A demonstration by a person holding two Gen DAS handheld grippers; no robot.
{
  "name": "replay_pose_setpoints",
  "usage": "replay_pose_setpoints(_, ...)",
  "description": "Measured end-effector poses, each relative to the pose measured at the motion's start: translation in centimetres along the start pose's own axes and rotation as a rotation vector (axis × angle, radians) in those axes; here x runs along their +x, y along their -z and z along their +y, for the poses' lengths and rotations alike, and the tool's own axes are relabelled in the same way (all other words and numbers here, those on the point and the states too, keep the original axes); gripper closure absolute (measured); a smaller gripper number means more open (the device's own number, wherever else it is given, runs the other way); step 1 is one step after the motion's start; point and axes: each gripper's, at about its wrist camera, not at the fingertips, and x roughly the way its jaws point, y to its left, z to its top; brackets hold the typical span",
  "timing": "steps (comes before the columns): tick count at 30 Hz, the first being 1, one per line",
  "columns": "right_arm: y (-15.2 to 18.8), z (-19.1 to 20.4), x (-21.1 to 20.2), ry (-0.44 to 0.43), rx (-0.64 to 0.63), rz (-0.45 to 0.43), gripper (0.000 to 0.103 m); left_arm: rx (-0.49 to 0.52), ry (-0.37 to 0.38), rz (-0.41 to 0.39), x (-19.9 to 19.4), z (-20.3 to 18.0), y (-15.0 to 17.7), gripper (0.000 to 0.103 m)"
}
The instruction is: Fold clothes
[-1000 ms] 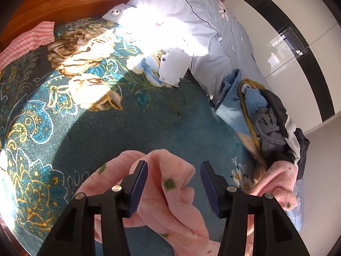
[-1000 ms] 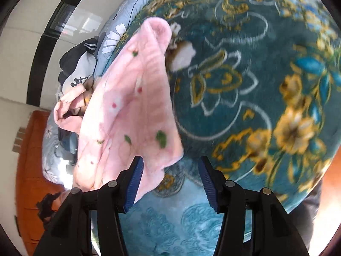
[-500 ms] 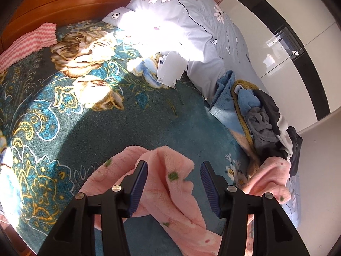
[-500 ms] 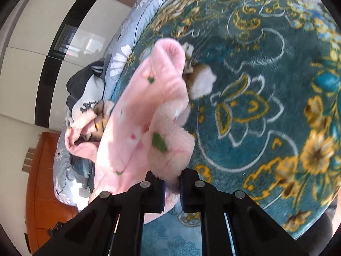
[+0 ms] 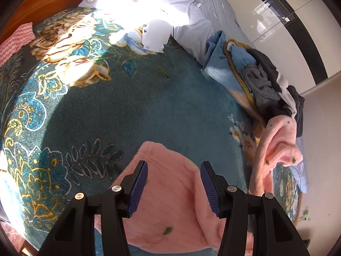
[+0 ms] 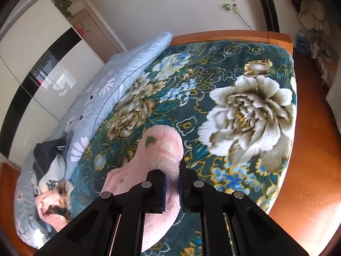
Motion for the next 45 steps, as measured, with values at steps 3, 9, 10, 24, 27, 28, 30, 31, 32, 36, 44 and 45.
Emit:
replay_pose_setpoints(3,0.8,-0.3,2.1,0.033,-0.027,0.077,0.094,0.034,-0.039,0.062,1.6,1.0,1.2,0.047)
replay_pose_setpoints(9,2.5,0.6,1.1,0.012,-0.112,0.094,0.090,0.141,-0.210,0.058,4.1,2.7,2.9,0.047)
replay_pose_setpoints(10,2.5,0.9,0.6,0.018,-0.139,0.092,0.087,0.165,-0.238,0.044,4.3,2.8,2.9,0.047)
replay_pose_setpoints(24,14.3,10.1,-2.5,-0.282,-0.321,0.295,0.055,0.266,-0.196,0.036,5.9,2.2,2.3,0.052)
replay_pose_setpoints(27,19.3,14.2,0.4,-0.355,-0.374,0.415,0.055,0.281,-0.176,0.036,5.4,2.1,2.9,0.068)
replay_pose_setpoints(28,20.1,15.2,1.3,-0.365,-0.377,0.441,0.055,0.287,-0.172,0.037,5.2,2.0,3.1,0.072)
replay_pose_setpoints(30,21.5,16.9,2.3,-0.390,-0.375,0.484,0.055,0.299,-0.163,0.037,4.9,1.8,3.6,0.085)
replay_pose_setpoints(31,22.1,17.6,2.7,-0.401,-0.379,0.502,0.055,0.309,-0.160,0.035,4.7,1.8,3.7,0.088)
replay_pose_setpoints(32,22.5,18.2,2.8,-0.396,-0.400,0.506,0.055,0.319,-0.158,0.033,4.5,1.8,3.9,0.091)
replay_pose_setpoints(36,24.0,18.8,3.4,-0.314,-0.461,0.524,0.055,0.296,-0.124,0.011,3.1,1.5,4.7,0.093)
replay_pose_setpoints(44,21.6,20.6,3.5,-0.272,-0.515,0.479,0.095,0.303,-0.079,-0.027,0.6,1.3,4.2,0.093)
replay_pose_setpoints(45,20.3,21.6,3.2,-0.280,-0.518,0.443,0.095,0.302,-0.079,-0.031,0.5,1.3,4.1,0.093)
